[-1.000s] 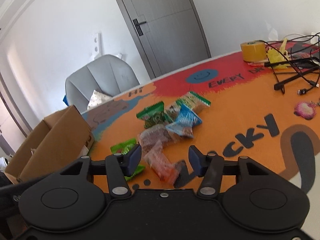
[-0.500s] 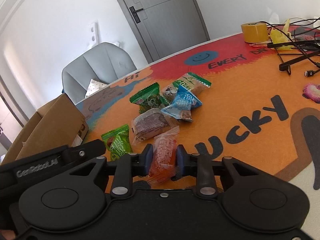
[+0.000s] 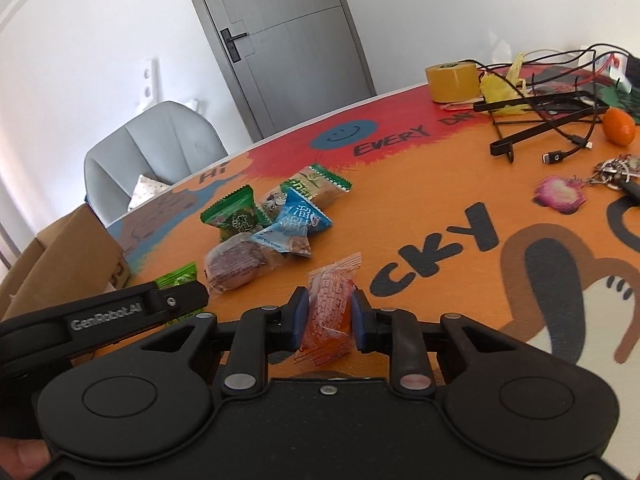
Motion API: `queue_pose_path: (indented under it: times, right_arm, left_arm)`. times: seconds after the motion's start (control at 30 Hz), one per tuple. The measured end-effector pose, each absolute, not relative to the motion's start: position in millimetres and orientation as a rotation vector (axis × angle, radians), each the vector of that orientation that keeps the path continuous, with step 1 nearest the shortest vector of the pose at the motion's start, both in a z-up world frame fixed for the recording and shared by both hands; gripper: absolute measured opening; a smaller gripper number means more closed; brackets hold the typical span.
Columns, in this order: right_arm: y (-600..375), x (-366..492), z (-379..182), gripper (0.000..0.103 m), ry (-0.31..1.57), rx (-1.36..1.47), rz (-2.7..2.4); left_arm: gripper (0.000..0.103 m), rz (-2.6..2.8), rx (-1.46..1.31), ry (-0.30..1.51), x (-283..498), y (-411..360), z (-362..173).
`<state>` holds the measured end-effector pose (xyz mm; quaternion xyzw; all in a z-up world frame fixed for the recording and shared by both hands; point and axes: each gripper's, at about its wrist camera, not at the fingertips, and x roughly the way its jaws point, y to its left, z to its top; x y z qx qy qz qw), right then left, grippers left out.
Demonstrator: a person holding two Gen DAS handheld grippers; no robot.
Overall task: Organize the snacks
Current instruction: 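Grasp the green snack packet with left tool while right tool grasps the clear orange snack bag, then carry the green packet to the box with left tool while right tool carries the orange bag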
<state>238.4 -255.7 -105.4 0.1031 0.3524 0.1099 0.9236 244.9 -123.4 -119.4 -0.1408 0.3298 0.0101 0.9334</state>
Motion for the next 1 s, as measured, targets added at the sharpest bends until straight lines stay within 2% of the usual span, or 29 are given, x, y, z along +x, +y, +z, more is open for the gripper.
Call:
queue_pose_path:
  times: [0.07, 0.2, 0.57, 1.0]
  right_arm:
    - [-250.9, 237.8, -105.7, 0.030, 0.722, 0.177, 0.224]
    - [-240.1, 235.0, -105.6, 0.032, 0.709, 0.106, 0.210]
    - [-236.5, 223.6, -100.3, 0.021, 0.702, 0.102, 0.199]
    - [-223.8, 197.6, -69.8, 0.020, 0.612, 0.154, 0.244]
  left_arm:
    - [0.032, 0.021, -0.296, 0.686, 245.8, -122.0, -122.1]
    - [0.027, 0.015, -0.295, 0.687, 244.2, -119.7, -120.4]
    - [0.027, 0.030, -0.285, 0.629, 219.8, -111.5, -107.2]
    - [0.027, 0.031, -0.272, 0.528, 179.3, -96.9, -75.7]
